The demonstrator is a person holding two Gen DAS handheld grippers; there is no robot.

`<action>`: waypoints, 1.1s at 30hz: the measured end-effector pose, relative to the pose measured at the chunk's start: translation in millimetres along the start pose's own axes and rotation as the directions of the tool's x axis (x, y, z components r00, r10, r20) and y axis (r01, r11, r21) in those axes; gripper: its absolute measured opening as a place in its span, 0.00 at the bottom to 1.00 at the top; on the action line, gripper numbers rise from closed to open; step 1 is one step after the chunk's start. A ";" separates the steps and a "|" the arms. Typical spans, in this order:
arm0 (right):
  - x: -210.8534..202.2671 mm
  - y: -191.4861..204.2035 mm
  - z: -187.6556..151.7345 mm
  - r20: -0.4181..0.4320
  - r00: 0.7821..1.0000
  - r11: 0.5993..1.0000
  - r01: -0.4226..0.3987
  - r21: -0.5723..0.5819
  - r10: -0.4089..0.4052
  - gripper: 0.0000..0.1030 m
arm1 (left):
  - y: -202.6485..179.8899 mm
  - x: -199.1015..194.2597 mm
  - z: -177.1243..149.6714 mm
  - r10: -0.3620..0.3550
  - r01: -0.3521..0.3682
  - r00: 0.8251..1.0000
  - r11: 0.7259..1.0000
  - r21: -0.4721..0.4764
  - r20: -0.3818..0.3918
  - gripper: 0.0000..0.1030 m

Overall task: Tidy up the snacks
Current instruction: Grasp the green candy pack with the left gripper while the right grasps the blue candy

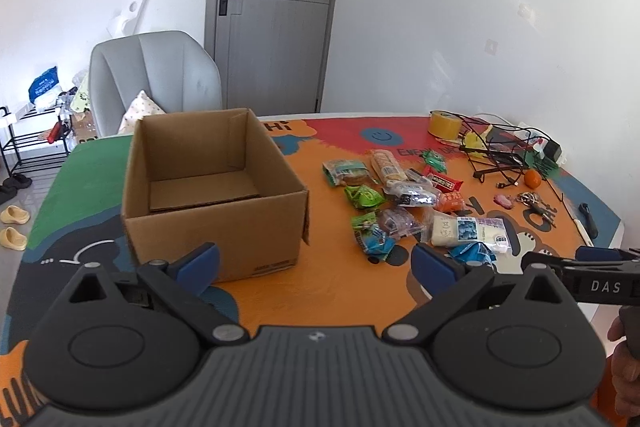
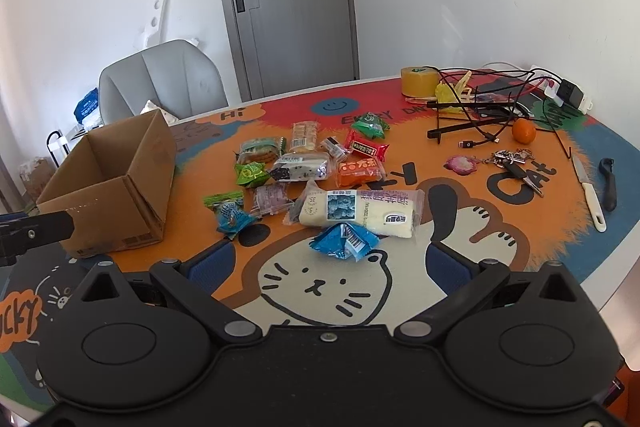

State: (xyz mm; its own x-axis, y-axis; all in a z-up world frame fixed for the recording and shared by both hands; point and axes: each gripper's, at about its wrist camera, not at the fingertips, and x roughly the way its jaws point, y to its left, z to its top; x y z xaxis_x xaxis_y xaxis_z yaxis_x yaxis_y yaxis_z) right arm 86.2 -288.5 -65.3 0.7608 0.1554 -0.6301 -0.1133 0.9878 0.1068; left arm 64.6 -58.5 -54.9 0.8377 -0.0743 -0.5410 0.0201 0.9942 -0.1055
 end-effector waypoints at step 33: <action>94.6 -29.8 -7.2 -0.030 0.998 0.994 -0.046 0.097 0.049 0.79 | -41.0 134.7 1.9 -0.076 0.082 0.989 0.996 0.043 -0.130 0.71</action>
State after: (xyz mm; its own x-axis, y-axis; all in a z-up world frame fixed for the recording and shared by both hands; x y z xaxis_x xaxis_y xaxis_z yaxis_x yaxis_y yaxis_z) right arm 157.0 -303.2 -133.7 0.7346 0.2041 -0.6471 -0.0860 0.9740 0.2096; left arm 177.7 -109.1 -121.8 0.7560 -0.1592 -0.6350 0.1121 0.9871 -0.1140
